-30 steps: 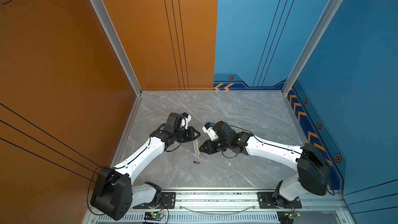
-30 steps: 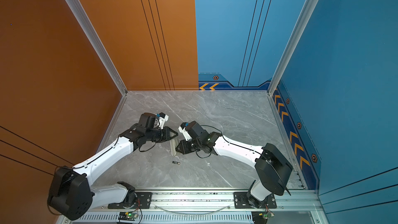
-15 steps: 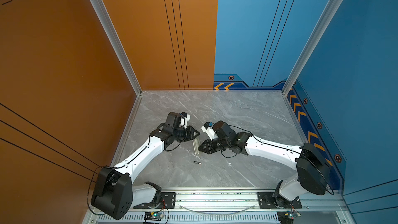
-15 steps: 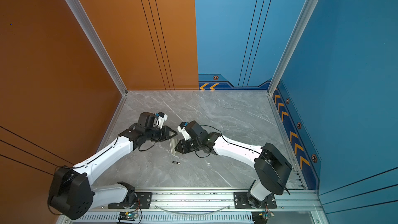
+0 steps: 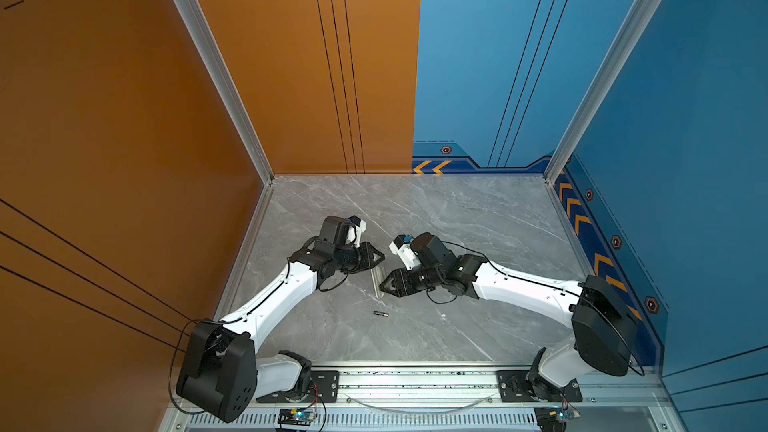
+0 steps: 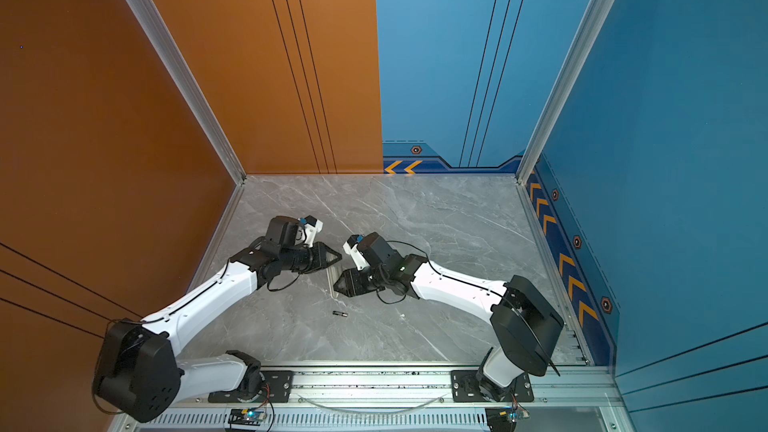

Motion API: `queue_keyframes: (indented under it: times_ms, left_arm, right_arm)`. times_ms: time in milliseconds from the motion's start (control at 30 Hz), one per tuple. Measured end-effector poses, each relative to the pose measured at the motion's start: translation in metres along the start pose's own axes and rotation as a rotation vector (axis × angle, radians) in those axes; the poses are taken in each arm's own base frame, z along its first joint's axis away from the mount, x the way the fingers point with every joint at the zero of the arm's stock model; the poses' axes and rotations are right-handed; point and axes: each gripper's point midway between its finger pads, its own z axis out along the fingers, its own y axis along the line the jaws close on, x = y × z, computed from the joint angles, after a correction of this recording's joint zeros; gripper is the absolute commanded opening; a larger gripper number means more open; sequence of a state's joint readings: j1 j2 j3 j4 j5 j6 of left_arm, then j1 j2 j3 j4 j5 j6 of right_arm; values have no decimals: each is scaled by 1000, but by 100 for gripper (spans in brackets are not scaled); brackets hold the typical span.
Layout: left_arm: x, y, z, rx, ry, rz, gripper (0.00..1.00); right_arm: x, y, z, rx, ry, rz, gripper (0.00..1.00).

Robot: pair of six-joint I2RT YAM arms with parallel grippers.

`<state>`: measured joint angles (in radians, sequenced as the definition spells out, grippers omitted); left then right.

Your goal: Load the batteries into the remote control

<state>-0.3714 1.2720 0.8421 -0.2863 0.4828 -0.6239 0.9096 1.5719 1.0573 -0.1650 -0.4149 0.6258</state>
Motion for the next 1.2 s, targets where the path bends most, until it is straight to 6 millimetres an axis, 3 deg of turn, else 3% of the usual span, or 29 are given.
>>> queue_keyframes:
  times_ms: [367, 767, 1200]
  left_arm:
    - [0, -1, 0, 3, 2, 7, 0]
    - [1, -1, 0, 7, 4, 8, 0]
    - [1, -2, -1, 12, 5, 8, 0]
  right_arm:
    - [-4, -2, -1, -5, -7, 10, 41]
    - [-4, -1, 3, -27, -1, 17, 44]
    - [-4, 0, 6, -38, 3, 29, 42]
